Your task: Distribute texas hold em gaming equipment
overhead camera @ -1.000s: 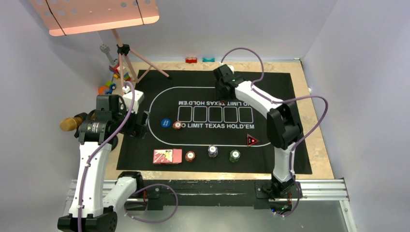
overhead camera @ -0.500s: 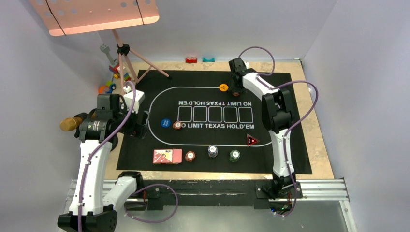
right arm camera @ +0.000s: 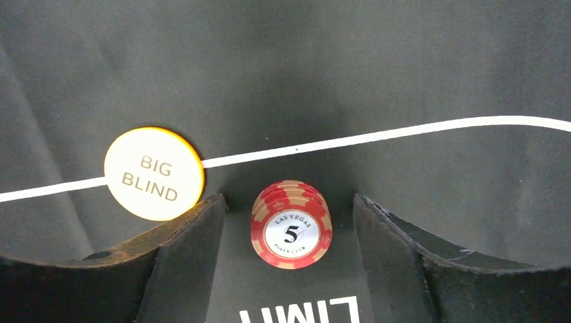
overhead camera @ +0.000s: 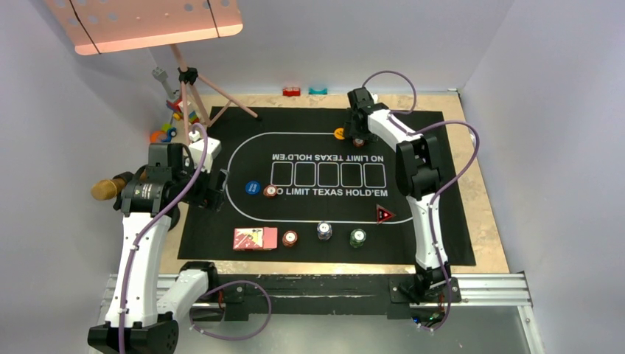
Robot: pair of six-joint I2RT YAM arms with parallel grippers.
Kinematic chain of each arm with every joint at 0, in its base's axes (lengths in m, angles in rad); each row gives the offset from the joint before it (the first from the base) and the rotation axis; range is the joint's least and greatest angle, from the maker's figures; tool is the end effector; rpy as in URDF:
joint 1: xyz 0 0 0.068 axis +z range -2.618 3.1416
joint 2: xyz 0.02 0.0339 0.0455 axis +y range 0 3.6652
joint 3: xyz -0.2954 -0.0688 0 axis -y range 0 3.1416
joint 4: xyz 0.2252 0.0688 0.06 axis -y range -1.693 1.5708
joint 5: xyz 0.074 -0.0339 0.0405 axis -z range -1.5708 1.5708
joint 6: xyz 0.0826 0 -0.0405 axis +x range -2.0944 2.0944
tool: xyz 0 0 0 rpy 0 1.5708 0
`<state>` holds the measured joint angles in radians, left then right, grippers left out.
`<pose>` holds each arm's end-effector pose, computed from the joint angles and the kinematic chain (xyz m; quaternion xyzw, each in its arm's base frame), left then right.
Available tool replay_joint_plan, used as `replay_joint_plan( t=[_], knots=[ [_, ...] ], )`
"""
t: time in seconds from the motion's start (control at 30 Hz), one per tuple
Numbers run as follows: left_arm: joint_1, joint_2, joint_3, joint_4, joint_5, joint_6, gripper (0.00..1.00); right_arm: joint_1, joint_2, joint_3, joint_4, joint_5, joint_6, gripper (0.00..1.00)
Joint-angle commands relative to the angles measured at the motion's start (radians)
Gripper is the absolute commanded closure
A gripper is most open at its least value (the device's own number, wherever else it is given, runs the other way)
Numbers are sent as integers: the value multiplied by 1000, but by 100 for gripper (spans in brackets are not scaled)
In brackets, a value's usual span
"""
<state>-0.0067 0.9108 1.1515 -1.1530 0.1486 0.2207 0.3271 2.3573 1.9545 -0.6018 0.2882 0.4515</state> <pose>0.1385 -0.0132 0.3357 0.1309 0.9349 -0.0354 0.3281 0.5208 0.1519 0.1598 0.0991 0.9459 -0.0226 0.3081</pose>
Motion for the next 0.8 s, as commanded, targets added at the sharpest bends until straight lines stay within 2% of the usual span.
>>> replay_joint_plan(
  t=[0.0, 0.07, 0.17, 0.37, 0.47, 0.57, 0.77],
  knots=[
    [2, -9, 6, 7, 3, 9, 0, -2, -30, 35, -19, -15, 1, 23],
    [3, -12, 5, 5, 4, 8, 0, -2, -59, 29, -20, -9, -1, 19],
    [3, -18, 1, 4, 5, 7, 0, 4, -125, 9, -24, 1, -2, 18],
    [2, -31, -1, -2, 7, 0, 0, 115, -385, -178, 24, -4, -27, 15],
    [3, -37, -1, -3, 4, -4, 0, 225, -499, -304, 41, -11, -23, 11],
    [4, -41, -5, -4, 4, -10, 0, 387, -587, -428, 61, -16, -12, 7],
    [3, -50, -15, -1, 7, -10, 0, 654, -643, -549, 59, -53, 41, 5]
  ],
)
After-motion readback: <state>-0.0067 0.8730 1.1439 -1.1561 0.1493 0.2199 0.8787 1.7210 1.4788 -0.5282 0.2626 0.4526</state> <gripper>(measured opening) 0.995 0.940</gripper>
